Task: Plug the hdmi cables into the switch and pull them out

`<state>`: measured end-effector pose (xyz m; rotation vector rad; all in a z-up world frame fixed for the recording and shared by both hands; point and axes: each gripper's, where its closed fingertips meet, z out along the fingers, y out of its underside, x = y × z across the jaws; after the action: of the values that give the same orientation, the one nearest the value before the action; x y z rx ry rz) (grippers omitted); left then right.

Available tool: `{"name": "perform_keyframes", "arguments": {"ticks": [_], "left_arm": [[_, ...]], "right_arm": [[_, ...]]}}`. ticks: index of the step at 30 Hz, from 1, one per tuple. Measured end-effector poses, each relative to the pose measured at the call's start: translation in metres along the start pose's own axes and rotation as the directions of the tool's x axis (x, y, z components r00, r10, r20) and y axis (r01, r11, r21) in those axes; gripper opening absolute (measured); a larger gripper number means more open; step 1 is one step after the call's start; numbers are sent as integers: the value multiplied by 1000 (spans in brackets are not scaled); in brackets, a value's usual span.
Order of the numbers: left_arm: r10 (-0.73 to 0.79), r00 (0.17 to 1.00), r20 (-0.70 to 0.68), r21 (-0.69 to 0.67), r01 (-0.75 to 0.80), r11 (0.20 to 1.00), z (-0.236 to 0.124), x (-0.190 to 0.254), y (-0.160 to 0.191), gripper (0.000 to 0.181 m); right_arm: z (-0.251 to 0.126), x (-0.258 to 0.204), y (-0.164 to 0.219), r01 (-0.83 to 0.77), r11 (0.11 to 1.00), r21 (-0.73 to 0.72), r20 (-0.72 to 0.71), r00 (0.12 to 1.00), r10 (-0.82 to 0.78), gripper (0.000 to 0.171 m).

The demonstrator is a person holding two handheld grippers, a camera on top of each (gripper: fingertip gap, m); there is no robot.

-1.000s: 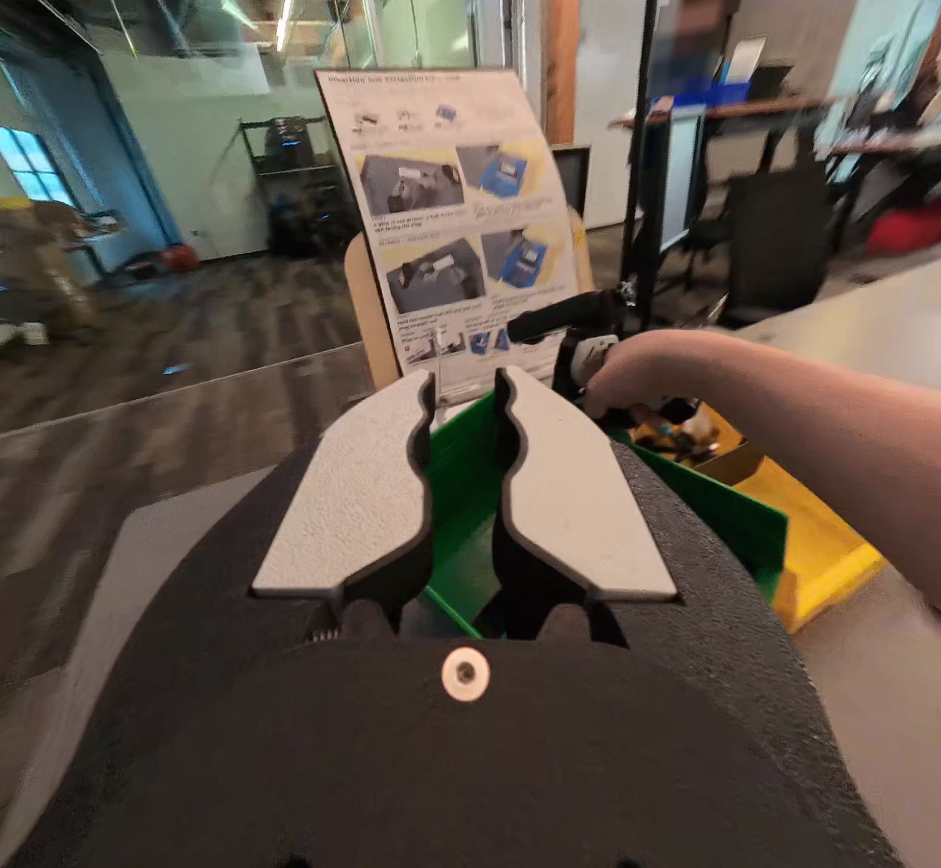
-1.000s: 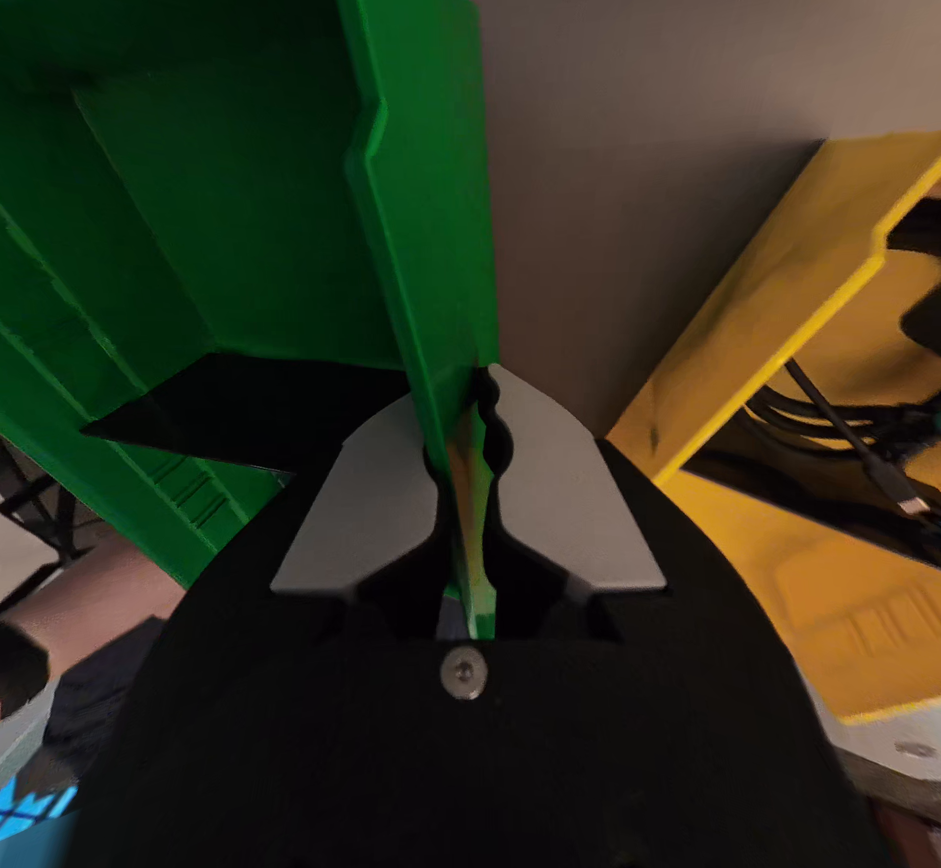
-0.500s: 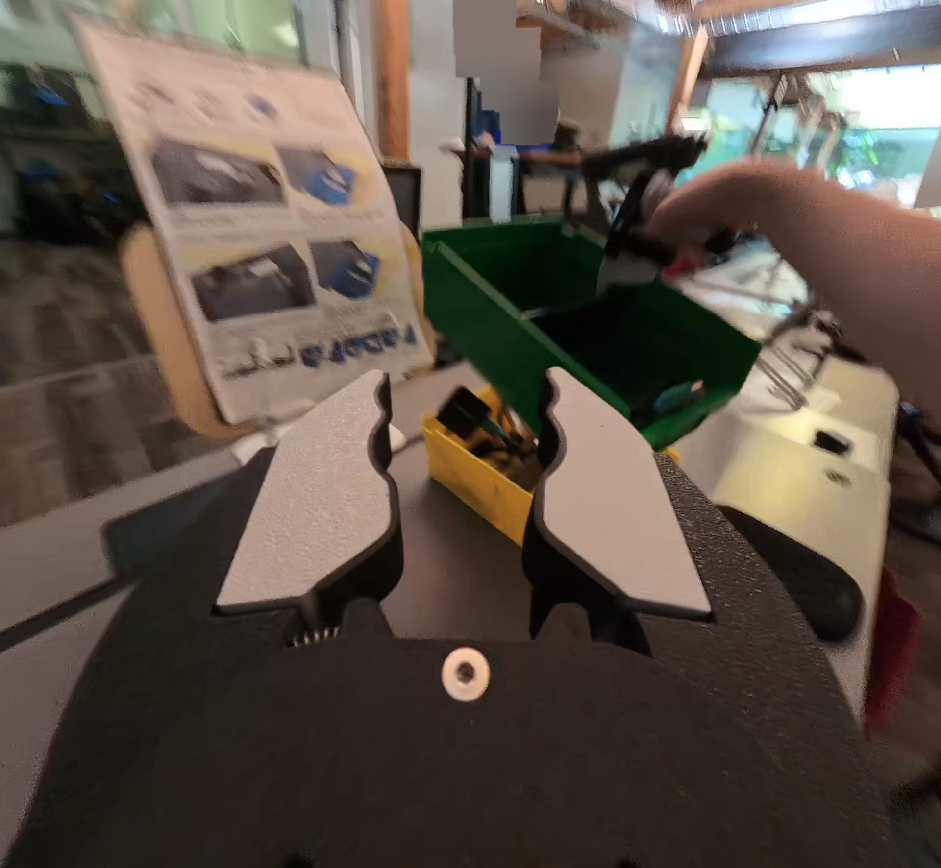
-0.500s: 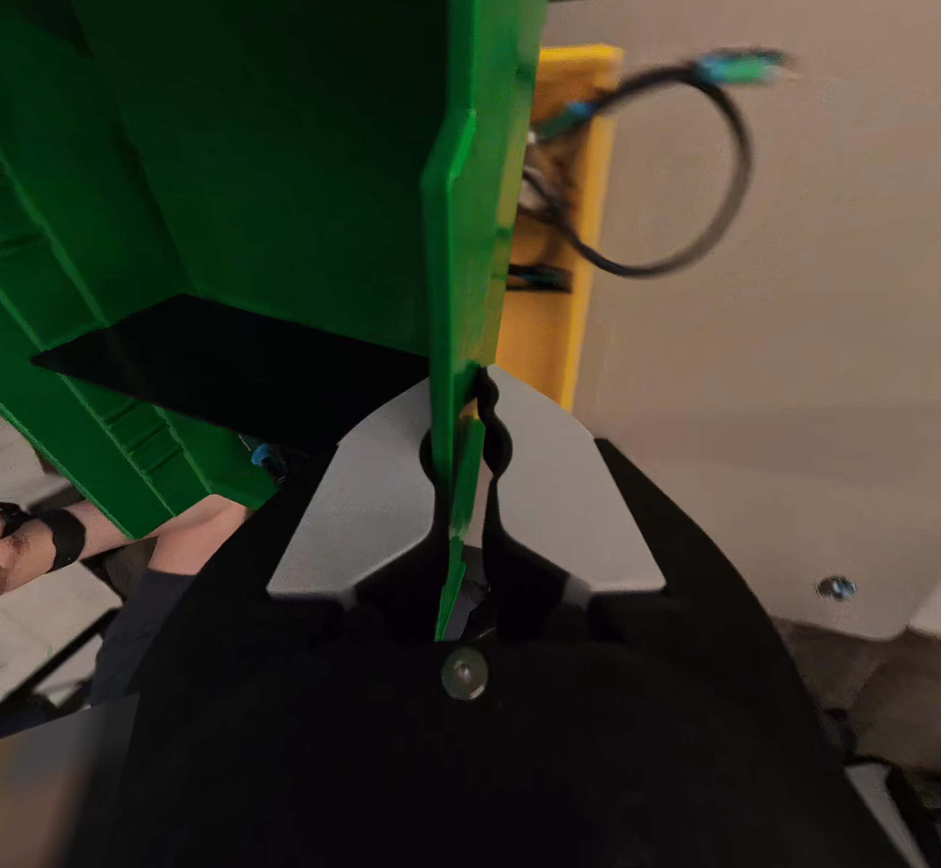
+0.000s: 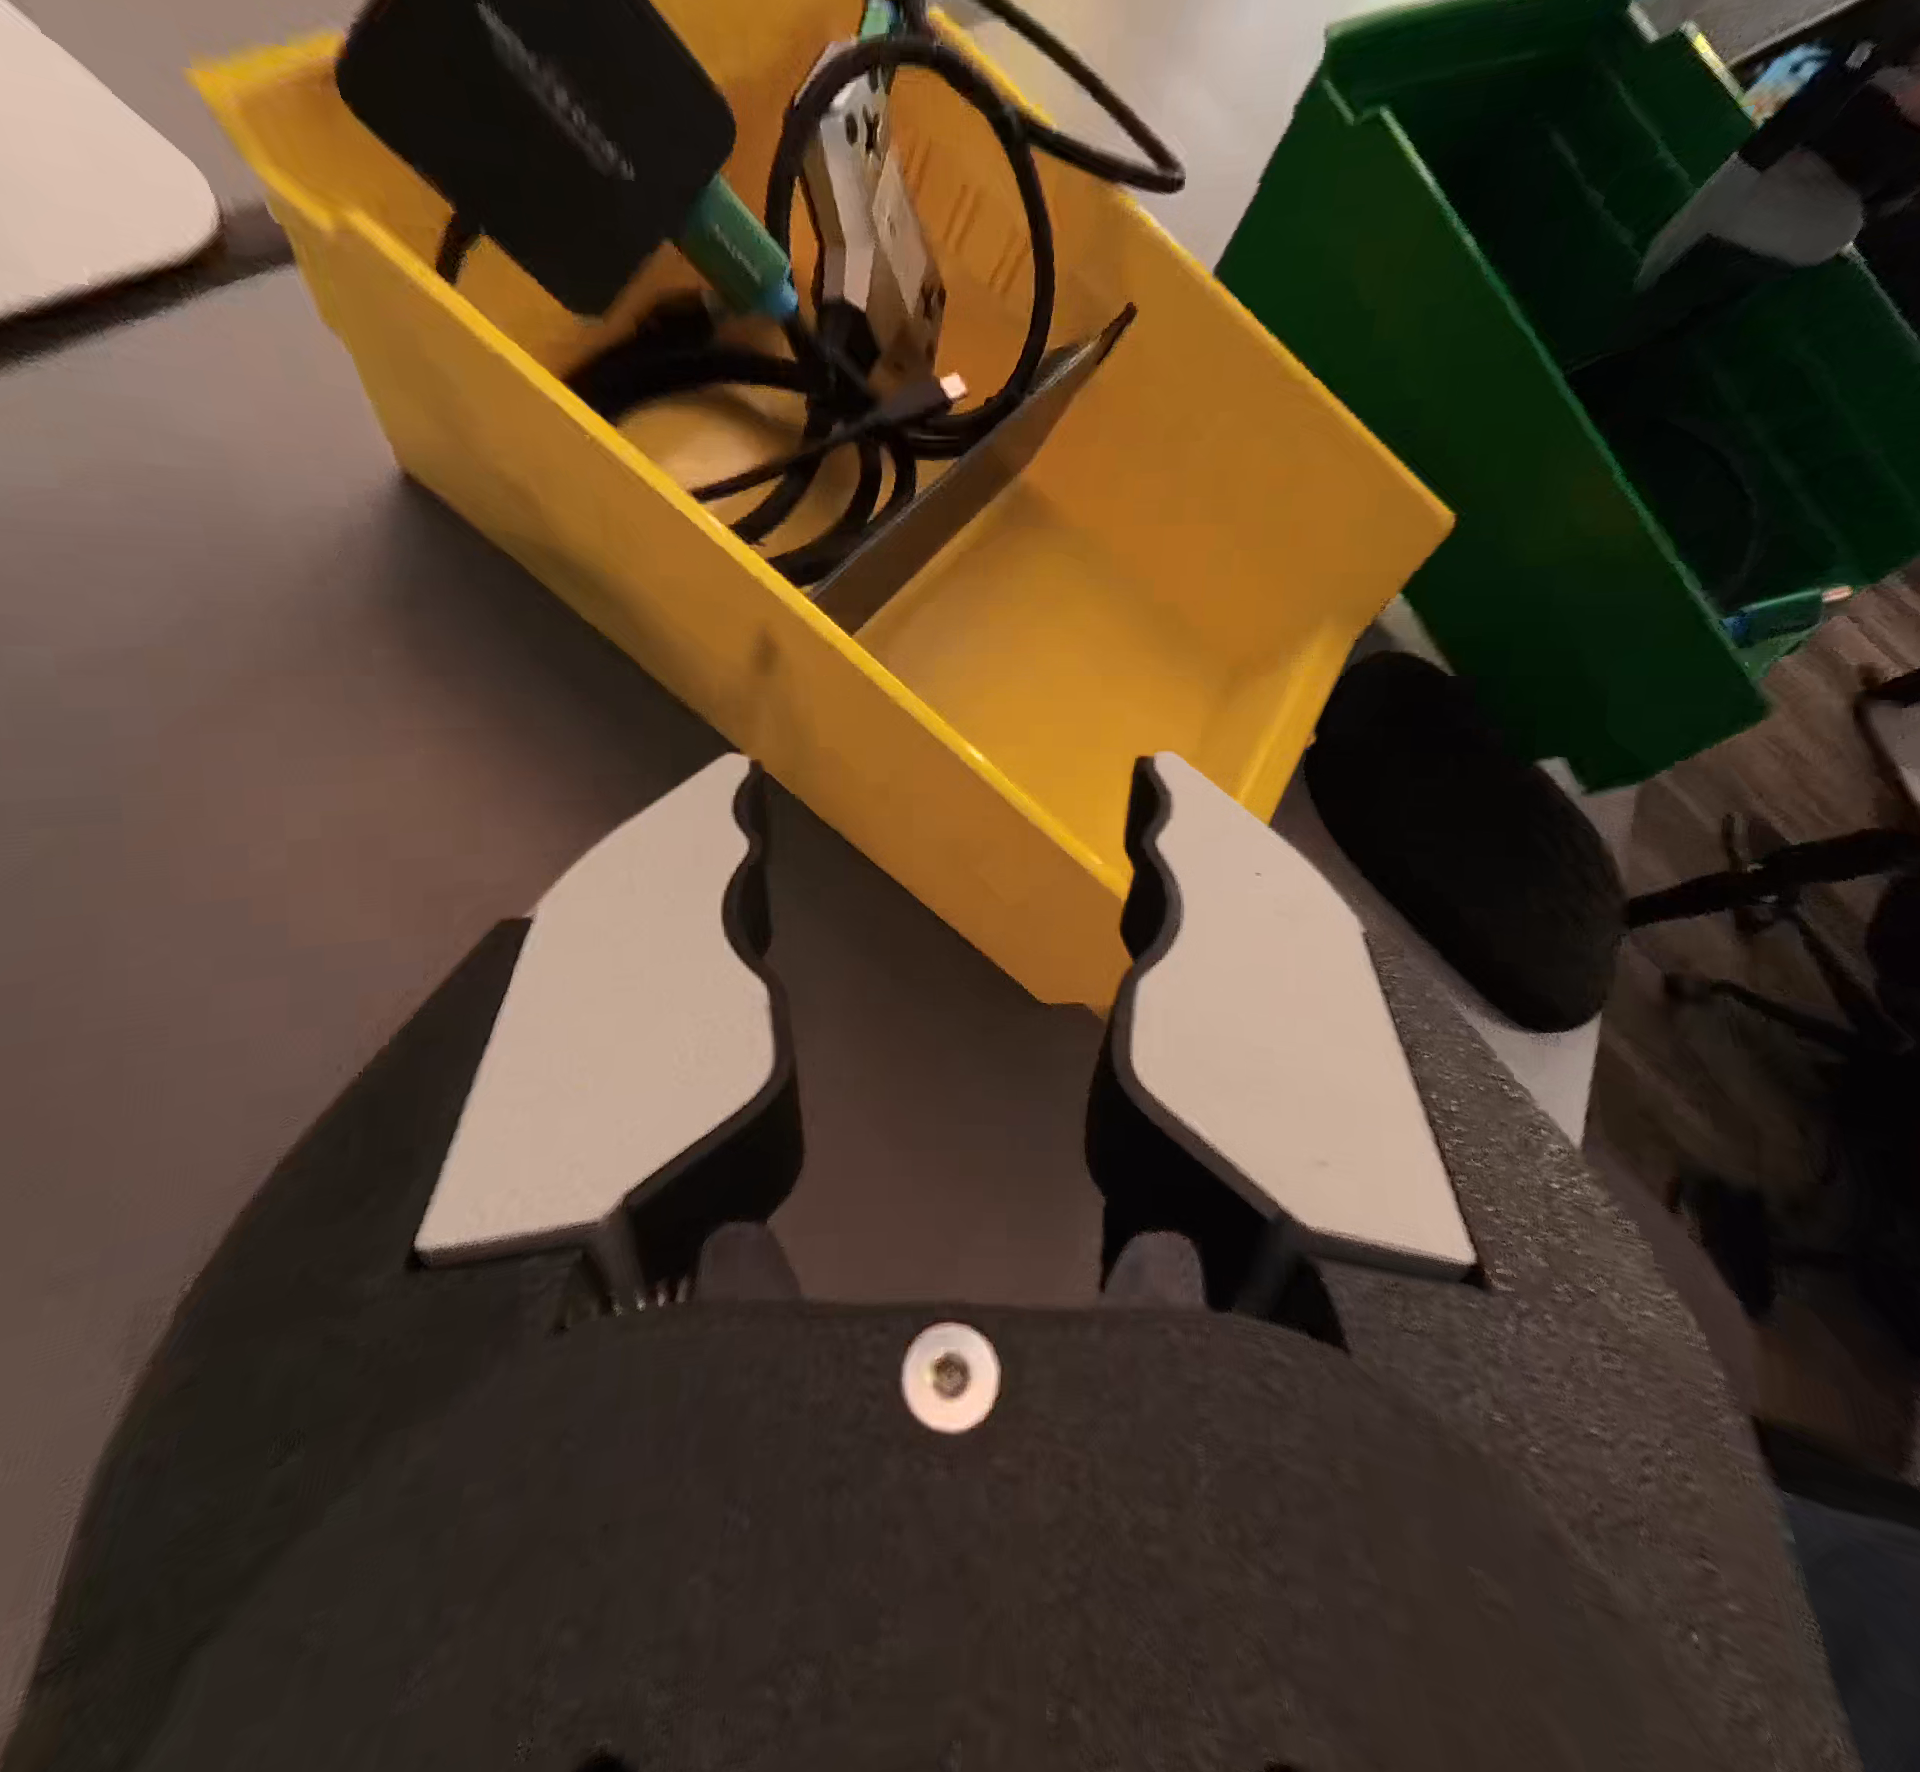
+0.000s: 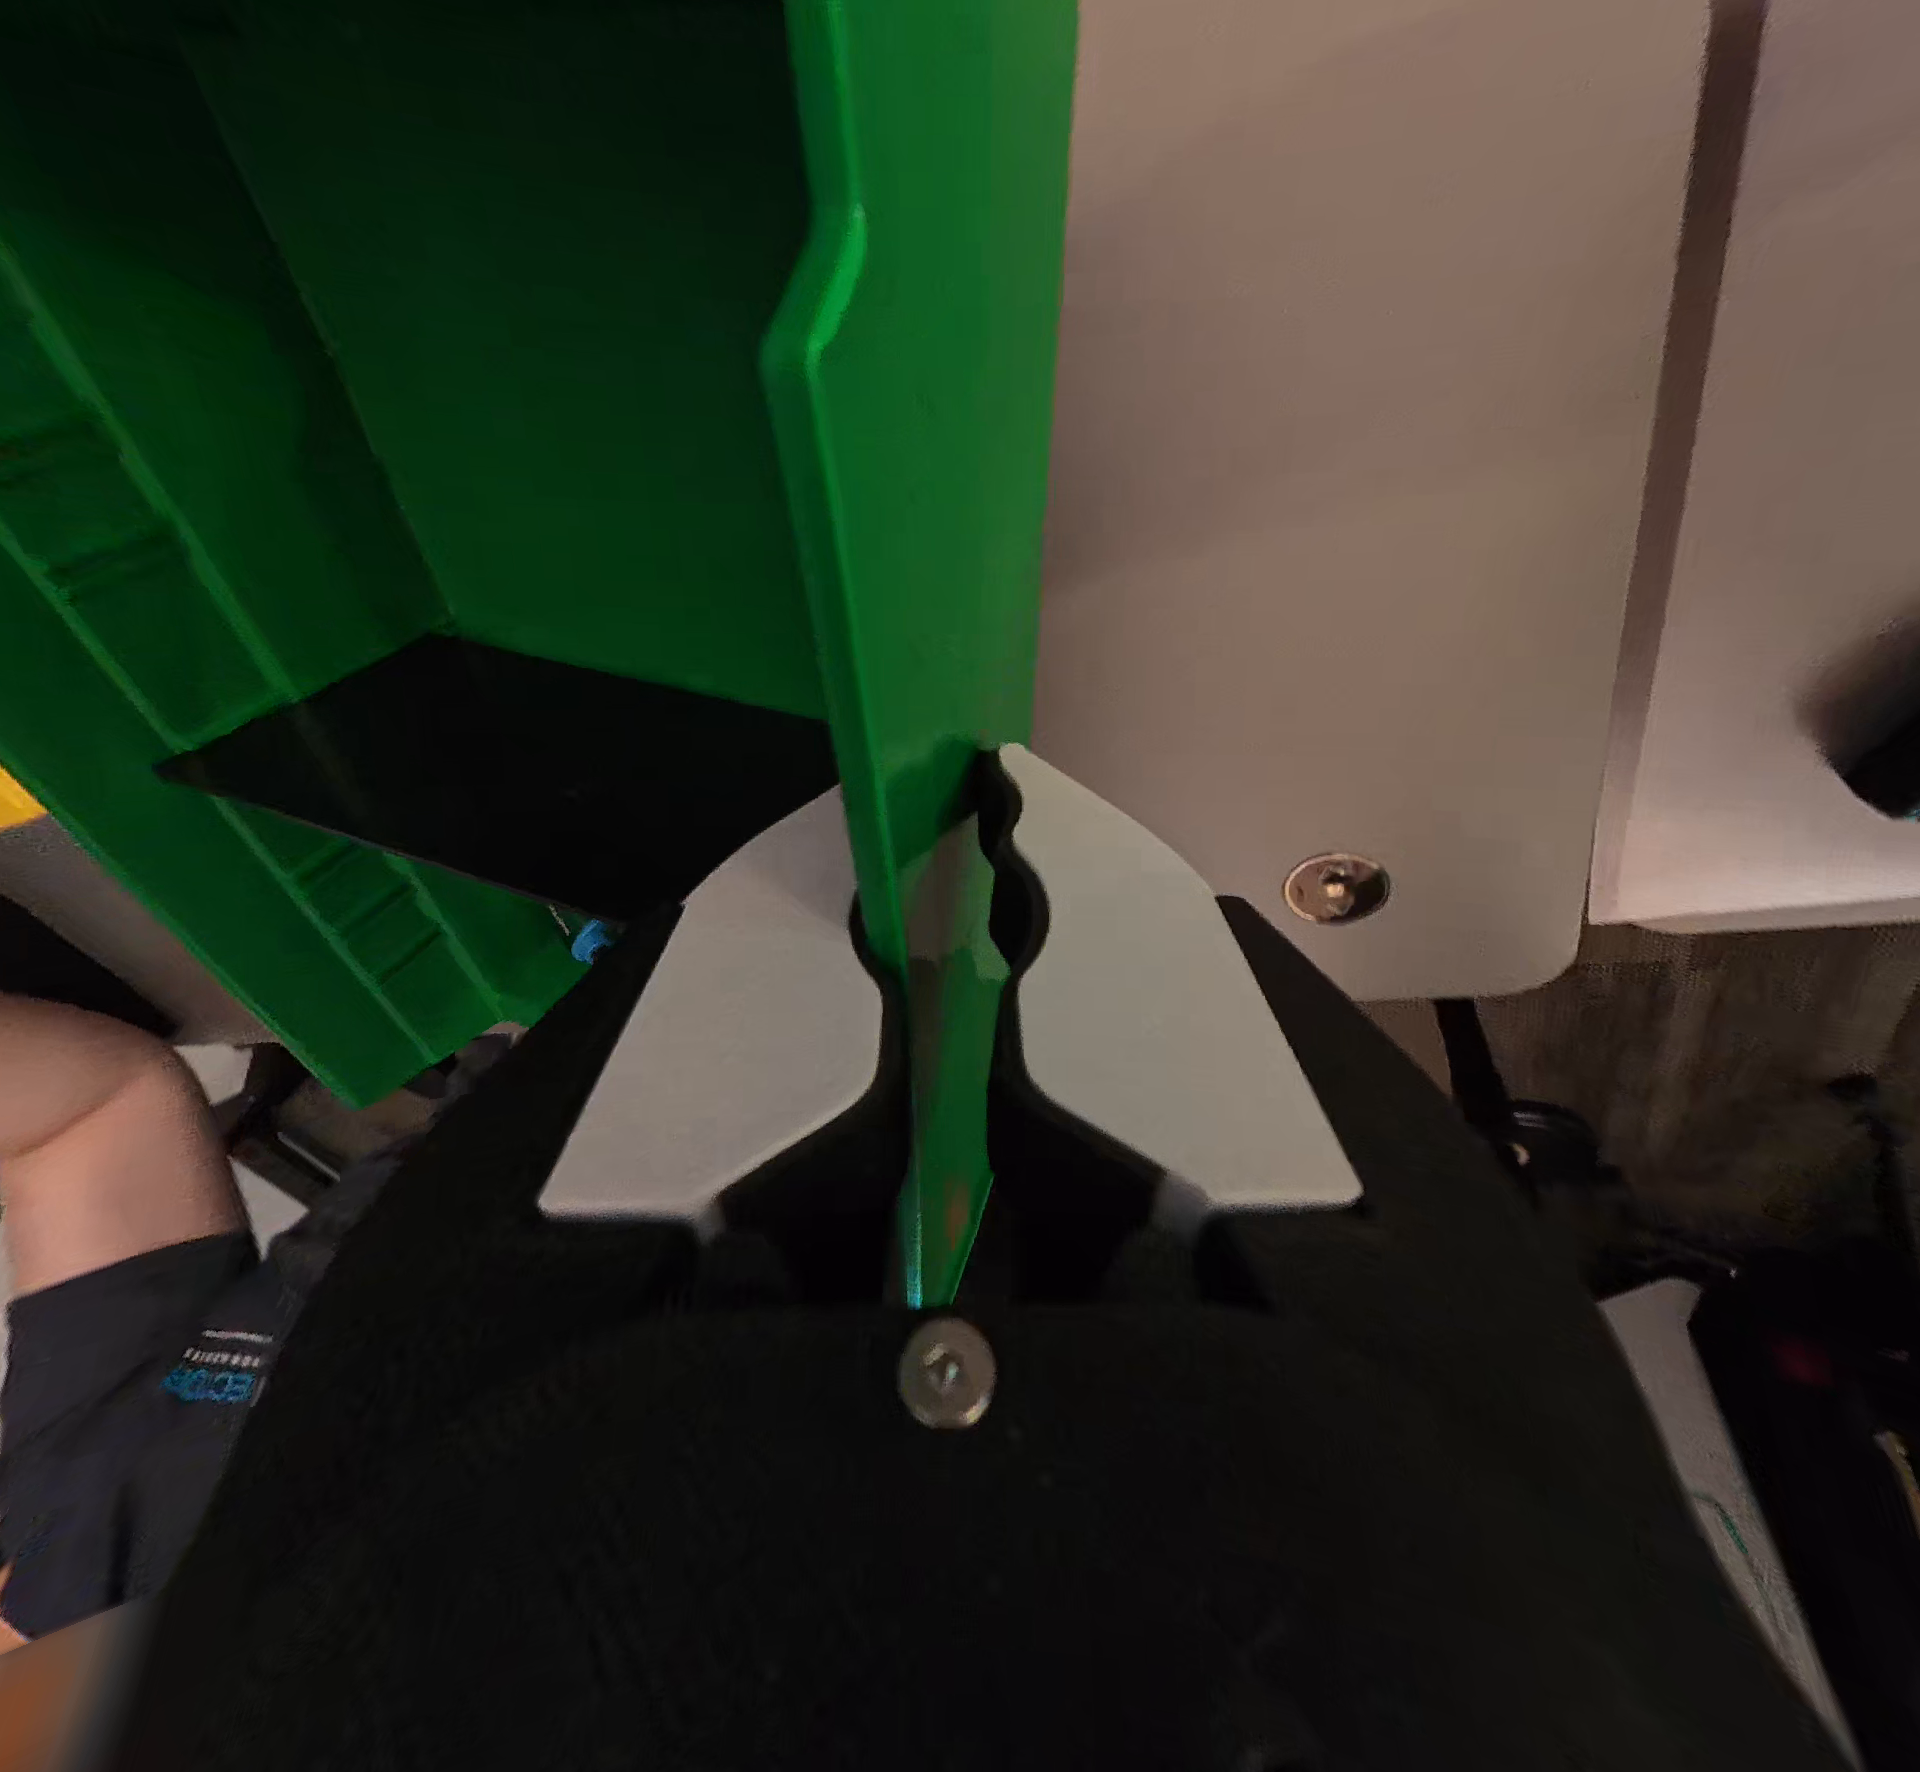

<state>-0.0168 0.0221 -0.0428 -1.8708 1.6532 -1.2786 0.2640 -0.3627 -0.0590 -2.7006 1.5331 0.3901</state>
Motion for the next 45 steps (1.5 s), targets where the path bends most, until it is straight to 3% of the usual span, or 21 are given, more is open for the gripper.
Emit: {"name": "perform_keyframes", "arguments": {"ticks": [3, 8, 13, 14, 17, 22, 29, 34, 39, 45], "left_arm": [[-55, 998, -15, -33, 55, 998, 10, 3, -11, 65], [13, 991, 132, -314, 30, 949, 32, -16, -7, 65], [19, 980, 197, -540, 92, 837, 49, -34, 23, 67], [-32, 985, 167, -546, 120, 829, 52, -29, 24, 62], [-118, 986, 117, -553, 164, 817, 53, -21, 21, 25], [-91, 988, 125, -592, 147, 792, 40, -35, 23, 18], [-71, 932, 356, -529, 264, 806, -43, -126, 33, 5], [-323, 862, 390, -351, 464, 814, -123, -179, 60, 10], [-402, 764, 504, -242, 572, 784, -214, -226, 99, 10], [-532, 627, 569, -60, 676, 734, -291, -254, 138, 8]], "right_arm": [[21, 9, -11, 13, 1000, -22, 15, 1000, -13, 11], [37, 5, -30, 36, 999, -22, 83, 996, -34, 10], [43, 1, -42, 69, 998, 0, 94, 993, -69, 9], [44, 1, -42, 75, 997, 1, 96, 993, -74, 9], [46, 0, -44, 103, 995, 8, 100, 990, -103, 9], [46, -2, -47, 112, 993, 26, 94, 989, -114, 9], [36, -32, -61, 161, 982, 94, 117, 978, -171, 12], [43, -73, -78, 225, 970, 90, 117, 965, -235, 12], [52, -116, -97, 242, 969, 60, 152, 957, -248, 14], [71, -140, -113, 224, 974, 19, 146, 964, -224, 13]]}}
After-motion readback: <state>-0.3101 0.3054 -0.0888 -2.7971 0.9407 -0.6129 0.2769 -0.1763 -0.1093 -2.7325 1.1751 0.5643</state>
